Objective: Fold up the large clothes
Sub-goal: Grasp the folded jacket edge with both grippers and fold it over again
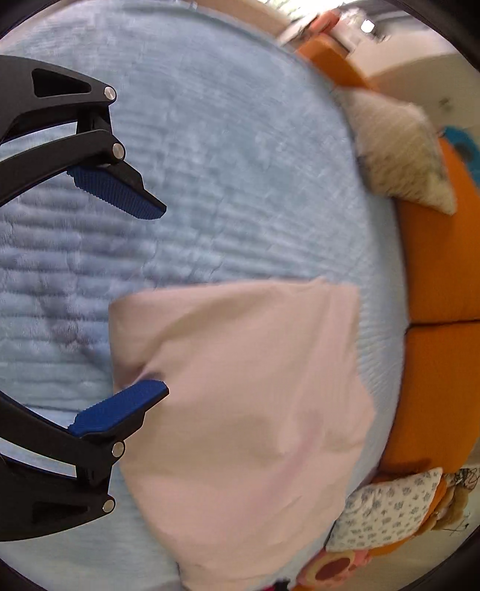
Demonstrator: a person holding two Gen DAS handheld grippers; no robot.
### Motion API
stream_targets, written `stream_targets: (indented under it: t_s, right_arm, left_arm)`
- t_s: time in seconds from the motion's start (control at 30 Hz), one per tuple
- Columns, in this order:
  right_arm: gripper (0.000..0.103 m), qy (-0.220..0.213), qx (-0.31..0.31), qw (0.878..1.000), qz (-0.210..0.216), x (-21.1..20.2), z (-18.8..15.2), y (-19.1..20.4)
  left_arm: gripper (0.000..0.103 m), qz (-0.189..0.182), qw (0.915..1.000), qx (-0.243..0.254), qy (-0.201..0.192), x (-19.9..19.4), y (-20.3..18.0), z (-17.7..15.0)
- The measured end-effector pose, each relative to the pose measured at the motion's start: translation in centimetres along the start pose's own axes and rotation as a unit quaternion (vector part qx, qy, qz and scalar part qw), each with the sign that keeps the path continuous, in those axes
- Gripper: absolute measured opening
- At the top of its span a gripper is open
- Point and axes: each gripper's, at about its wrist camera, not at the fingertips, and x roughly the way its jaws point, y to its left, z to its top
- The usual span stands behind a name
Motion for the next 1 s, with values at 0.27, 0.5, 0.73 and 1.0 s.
stream_targets:
  t_s: [0.27,0.5,0.73,1.0]
  right_arm:
    - [0.023,0.045,0.025,0.993,0.103,3.6,0.0,1.5]
    - [0.015,0.028,-0.039,0.998,0.048,0.8,1.4,3.8]
    - [0.013,0.025,-0.056,0.997,0.047,-1.8,2.7,2.9]
    - [0.012,0.047,-0.022,0.998,0.047,2.9,-0.8,1.1]
  left_arm:
    - [0.041,-0.045,0.9989,0.008,0.006,2.4,-1.9,0.3]
    - [0.019,0.001,0.9966,0.082,-0.003,-0.1,-3.1,2.6]
    - [0.017,0.025,0.9903,0.136,-0.015,-3.0,-2.7,4.2]
    - [0.005,0.086,0.9918,0.088,0.036,4.2,1.4,-0.4]
